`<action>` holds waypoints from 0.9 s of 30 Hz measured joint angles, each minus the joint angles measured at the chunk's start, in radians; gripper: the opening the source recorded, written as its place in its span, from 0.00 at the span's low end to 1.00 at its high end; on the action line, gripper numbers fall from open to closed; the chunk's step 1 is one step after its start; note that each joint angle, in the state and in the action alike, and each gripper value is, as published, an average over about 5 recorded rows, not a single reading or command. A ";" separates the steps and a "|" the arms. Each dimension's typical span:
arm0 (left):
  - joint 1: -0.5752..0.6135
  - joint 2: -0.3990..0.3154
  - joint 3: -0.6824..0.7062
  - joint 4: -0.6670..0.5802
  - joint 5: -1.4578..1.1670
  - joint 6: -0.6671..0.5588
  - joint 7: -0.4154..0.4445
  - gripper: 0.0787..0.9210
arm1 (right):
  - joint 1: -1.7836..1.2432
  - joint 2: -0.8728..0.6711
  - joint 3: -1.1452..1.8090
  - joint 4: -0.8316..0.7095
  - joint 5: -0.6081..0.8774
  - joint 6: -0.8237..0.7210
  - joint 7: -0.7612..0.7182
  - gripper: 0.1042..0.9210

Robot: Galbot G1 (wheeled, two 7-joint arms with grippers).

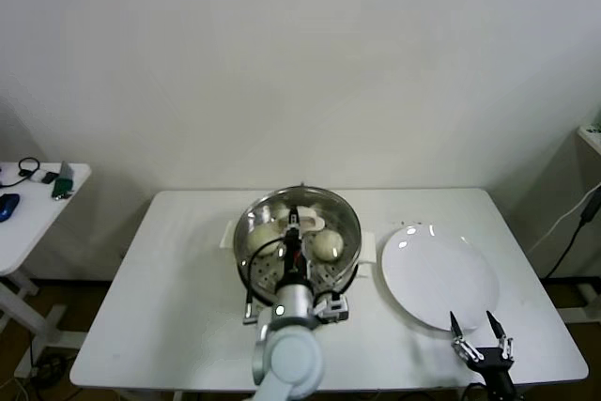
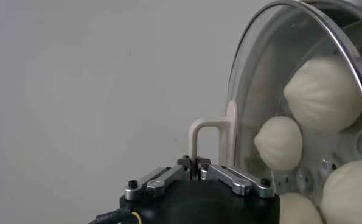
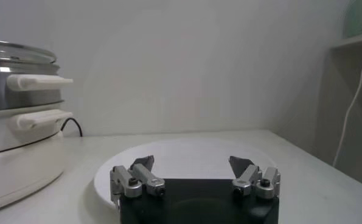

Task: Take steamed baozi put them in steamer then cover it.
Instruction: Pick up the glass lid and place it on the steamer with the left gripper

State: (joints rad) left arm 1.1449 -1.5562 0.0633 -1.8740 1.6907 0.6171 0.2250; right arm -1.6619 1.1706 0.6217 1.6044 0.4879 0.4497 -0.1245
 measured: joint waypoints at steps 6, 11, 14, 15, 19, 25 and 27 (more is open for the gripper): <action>0.005 0.002 -0.002 0.015 0.007 -0.003 -0.008 0.07 | 0.001 0.000 0.000 -0.002 0.004 0.006 0.000 0.88; 0.002 0.008 -0.006 0.029 0.010 -0.005 -0.013 0.07 | 0.001 0.000 0.001 -0.005 0.004 0.011 0.000 0.88; -0.001 0.011 -0.009 0.036 0.011 -0.006 -0.019 0.07 | 0.001 -0.001 0.001 -0.006 0.005 0.014 0.000 0.88; -0.002 0.011 -0.010 0.037 0.011 -0.007 -0.021 0.07 | 0.001 -0.002 0.001 -0.007 0.005 0.015 0.000 0.88; -0.002 0.011 -0.013 0.041 0.012 -0.009 -0.026 0.07 | 0.000 -0.002 0.000 -0.007 0.005 0.017 -0.001 0.88; 0.001 0.020 -0.005 0.033 0.005 -0.008 -0.020 0.09 | -0.001 -0.006 0.000 -0.003 0.004 0.015 -0.008 0.88; 0.000 0.026 0.000 0.026 -0.003 -0.004 -0.013 0.13 | 0.000 -0.007 0.000 -0.002 0.005 0.013 -0.009 0.88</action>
State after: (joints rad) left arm 1.1445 -1.5302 0.0633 -1.8479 1.6873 0.6133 0.2116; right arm -1.6622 1.1637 0.6213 1.6020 0.4924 0.4627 -0.1338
